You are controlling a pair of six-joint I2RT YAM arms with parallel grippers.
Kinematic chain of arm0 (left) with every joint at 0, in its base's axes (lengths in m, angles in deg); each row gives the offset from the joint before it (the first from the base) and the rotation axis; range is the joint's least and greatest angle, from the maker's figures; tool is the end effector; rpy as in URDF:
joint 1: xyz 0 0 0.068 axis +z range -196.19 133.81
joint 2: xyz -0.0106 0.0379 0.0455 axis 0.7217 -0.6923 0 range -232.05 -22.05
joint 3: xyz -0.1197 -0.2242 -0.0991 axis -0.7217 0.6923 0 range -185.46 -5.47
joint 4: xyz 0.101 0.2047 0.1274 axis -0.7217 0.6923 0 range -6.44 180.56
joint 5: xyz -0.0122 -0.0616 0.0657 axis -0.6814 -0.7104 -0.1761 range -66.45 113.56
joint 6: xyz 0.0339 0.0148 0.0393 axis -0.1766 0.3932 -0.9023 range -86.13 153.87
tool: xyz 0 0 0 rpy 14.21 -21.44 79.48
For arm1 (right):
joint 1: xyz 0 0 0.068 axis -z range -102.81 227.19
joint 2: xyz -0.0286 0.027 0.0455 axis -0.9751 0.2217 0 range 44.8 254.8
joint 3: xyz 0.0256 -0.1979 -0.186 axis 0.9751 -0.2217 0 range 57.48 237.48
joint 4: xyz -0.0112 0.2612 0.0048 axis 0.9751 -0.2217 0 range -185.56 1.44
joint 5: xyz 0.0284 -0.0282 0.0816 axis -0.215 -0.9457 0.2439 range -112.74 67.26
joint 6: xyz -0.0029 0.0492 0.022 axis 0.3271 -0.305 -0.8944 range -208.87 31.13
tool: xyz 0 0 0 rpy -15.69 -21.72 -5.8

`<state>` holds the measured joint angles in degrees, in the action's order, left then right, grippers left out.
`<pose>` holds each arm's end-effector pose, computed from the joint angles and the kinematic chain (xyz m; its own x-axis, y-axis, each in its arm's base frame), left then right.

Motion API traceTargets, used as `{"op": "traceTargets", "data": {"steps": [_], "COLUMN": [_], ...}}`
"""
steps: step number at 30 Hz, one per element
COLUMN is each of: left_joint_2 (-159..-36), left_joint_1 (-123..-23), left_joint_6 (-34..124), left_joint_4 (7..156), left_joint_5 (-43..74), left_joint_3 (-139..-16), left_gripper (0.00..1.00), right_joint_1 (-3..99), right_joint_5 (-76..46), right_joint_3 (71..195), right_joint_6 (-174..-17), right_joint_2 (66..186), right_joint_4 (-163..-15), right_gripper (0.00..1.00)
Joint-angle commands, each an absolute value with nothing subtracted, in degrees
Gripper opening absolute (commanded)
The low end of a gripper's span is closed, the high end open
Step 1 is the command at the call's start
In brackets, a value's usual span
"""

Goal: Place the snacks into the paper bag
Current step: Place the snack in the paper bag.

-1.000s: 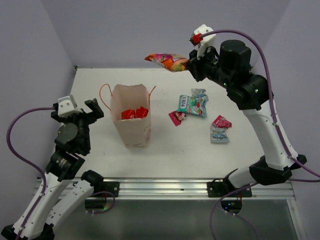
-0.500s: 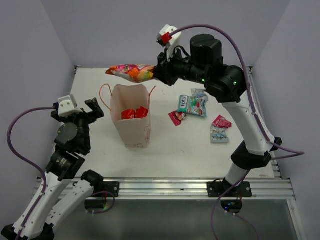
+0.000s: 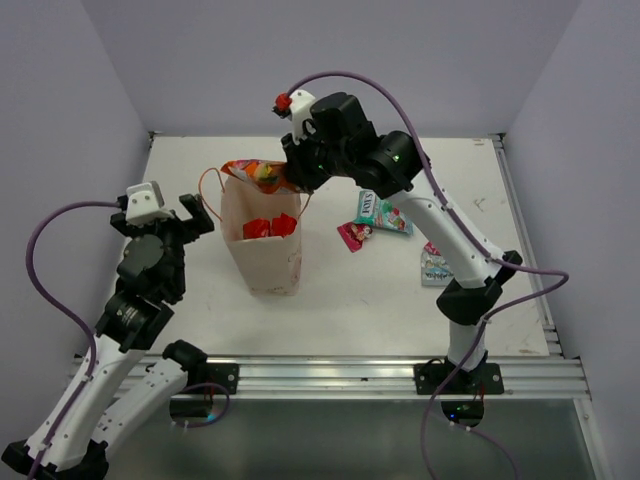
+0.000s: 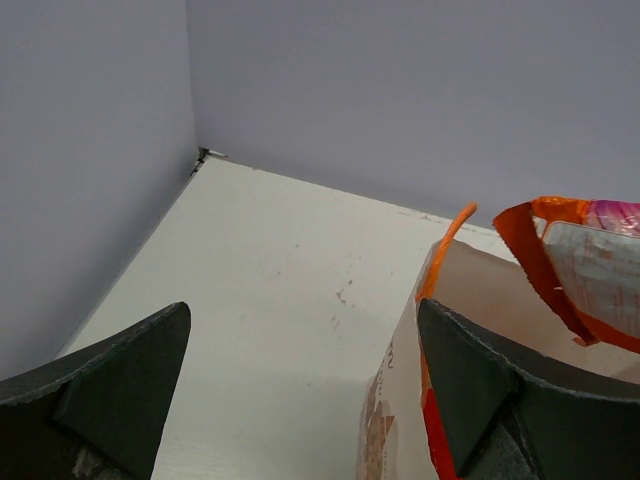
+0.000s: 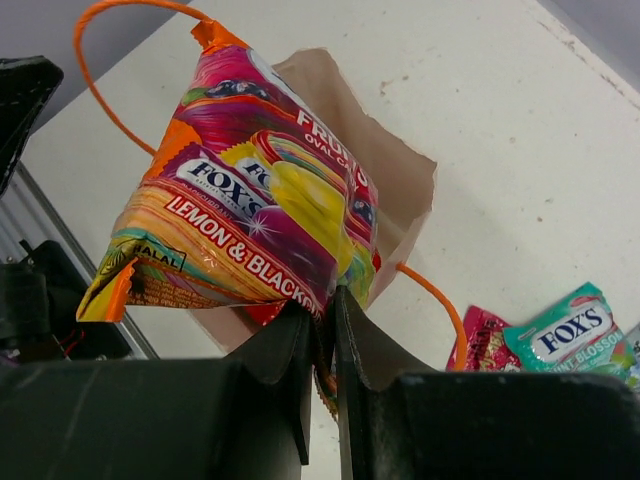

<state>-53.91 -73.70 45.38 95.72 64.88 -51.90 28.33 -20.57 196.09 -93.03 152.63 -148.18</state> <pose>0.1159 -0.0338 0.3767 0.0842 -0.2127 -0.9735 -0.2260 0.9474 -0.2266 0.2468 0.2844 0.4888 -0.3726 -0.3164 -0.8724 -0.7494 0.6570 0.0818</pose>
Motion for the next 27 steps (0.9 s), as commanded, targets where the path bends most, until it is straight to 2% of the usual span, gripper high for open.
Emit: {"op": "traceTargets", "data": {"steps": [1, 5, 8, 12, 17, 27], "left_joint_2": [-58.42, -67.20, -70.90, -73.29, -76.71, -80.41], "left_joint_1": [-73.53, -73.53, -73.53, -73.53, -73.53, -73.53], "left_joint_6": [47.75, 51.00, 53.64, 56.10, 57.25, 58.57], "left_joint_4": [99.71, 110.87, 116.77, 119.76, 122.93, 124.96], "left_joint_5": [61.36, 58.45, 54.94, 50.89, 51.33, 51.86], "left_joint_3": [-57.30, -67.40, -70.67, -71.65, -72.61, -71.74], "left_gripper": [1.00, 1.00, 0.99, 0.95, 0.93, 0.81], "right_joint_1": [27.89, 27.71, 27.45, 27.10, 26.83, 26.22], "right_joint_5": [-24.32, -24.50, -24.32, -26.87, -28.54, -30.82], "right_joint_3": [196.96, 199.34, 198.20, 194.69, 193.01, 194.50], "right_joint_6": [-96.87, -97.48, -97.22, -96.96, -96.17, -81.59], "right_joint_2": [153.61, 156.33, 156.69, 155.63, 155.89, 159.32], "right_joint_4": [-146.65, -150.26, -151.84, -151.15, -150.09, -146.84], "right_gripper": [0.00, 0.00, 0.00, 0.00, 0.00, 0.00]}}
